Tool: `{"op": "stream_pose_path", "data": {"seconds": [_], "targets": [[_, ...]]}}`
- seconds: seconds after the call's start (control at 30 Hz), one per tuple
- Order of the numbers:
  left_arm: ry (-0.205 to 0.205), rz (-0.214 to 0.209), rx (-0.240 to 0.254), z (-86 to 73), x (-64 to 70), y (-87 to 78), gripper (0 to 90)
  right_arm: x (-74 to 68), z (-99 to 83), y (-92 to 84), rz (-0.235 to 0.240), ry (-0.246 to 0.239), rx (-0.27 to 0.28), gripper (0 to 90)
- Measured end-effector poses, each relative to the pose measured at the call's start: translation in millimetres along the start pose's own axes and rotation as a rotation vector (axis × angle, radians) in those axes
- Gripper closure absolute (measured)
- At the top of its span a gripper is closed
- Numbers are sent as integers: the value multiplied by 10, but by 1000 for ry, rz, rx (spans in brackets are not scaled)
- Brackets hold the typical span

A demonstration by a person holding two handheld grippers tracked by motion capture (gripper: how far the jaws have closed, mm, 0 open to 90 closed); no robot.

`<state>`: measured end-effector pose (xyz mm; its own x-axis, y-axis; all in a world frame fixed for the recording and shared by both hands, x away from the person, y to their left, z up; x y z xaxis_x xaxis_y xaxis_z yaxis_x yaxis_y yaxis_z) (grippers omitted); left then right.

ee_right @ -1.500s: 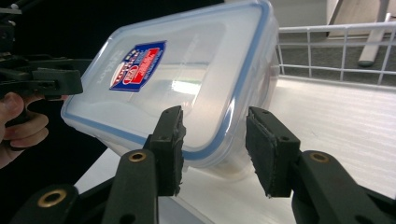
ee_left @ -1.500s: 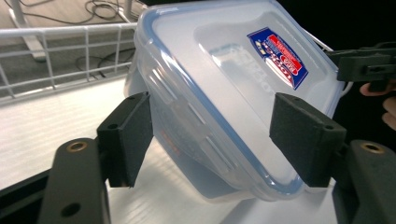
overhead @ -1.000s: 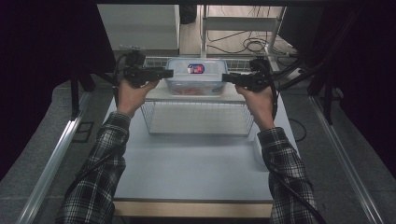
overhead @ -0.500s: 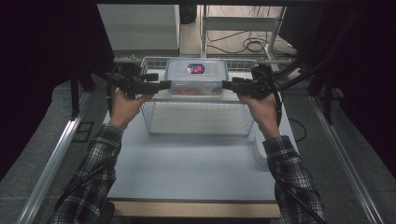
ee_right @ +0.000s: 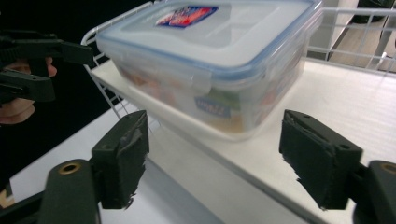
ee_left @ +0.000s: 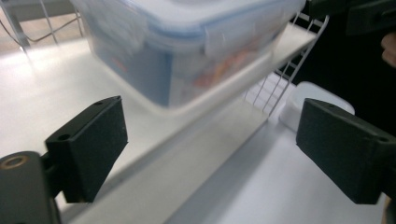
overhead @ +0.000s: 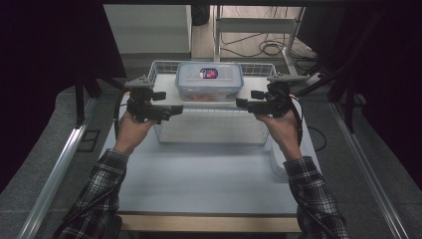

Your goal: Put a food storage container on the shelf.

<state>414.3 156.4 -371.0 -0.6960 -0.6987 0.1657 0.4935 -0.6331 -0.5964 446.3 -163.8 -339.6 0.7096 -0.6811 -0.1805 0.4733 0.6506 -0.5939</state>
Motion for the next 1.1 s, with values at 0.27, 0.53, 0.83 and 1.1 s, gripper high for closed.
{"op": "stream_pose_path", "data": {"seconds": [0.27, 0.53, 0.83, 1.1], "targets": [[11, -5, -7, -238, 118, 34, 41, -88, -217, 4, 7, -33, -3, 139], [11, -46, -26, -441, 224, 105, 26, -150, -406, -35, 13, -37, 6, 99], [48, -7, -40, -677, 397, 105, 7, -225, -703, -58, -16, -86, -21, 35], [68, 12, -45, -888, 533, 118, 0, -250, -975, -112, -11, -77, -32, 29]]}}
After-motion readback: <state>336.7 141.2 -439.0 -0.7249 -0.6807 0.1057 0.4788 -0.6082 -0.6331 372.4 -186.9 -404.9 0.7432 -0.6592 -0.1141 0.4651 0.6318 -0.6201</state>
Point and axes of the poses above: each handheld gripper's, and its own axes: y roughly forward along the jaws, z roughly out of its top, x roughly to its right, the point moved 4 cm from there along y, roughly forward along the jaws, and after that the axes turned 11 degrees about -x, right-handed, at the moved point
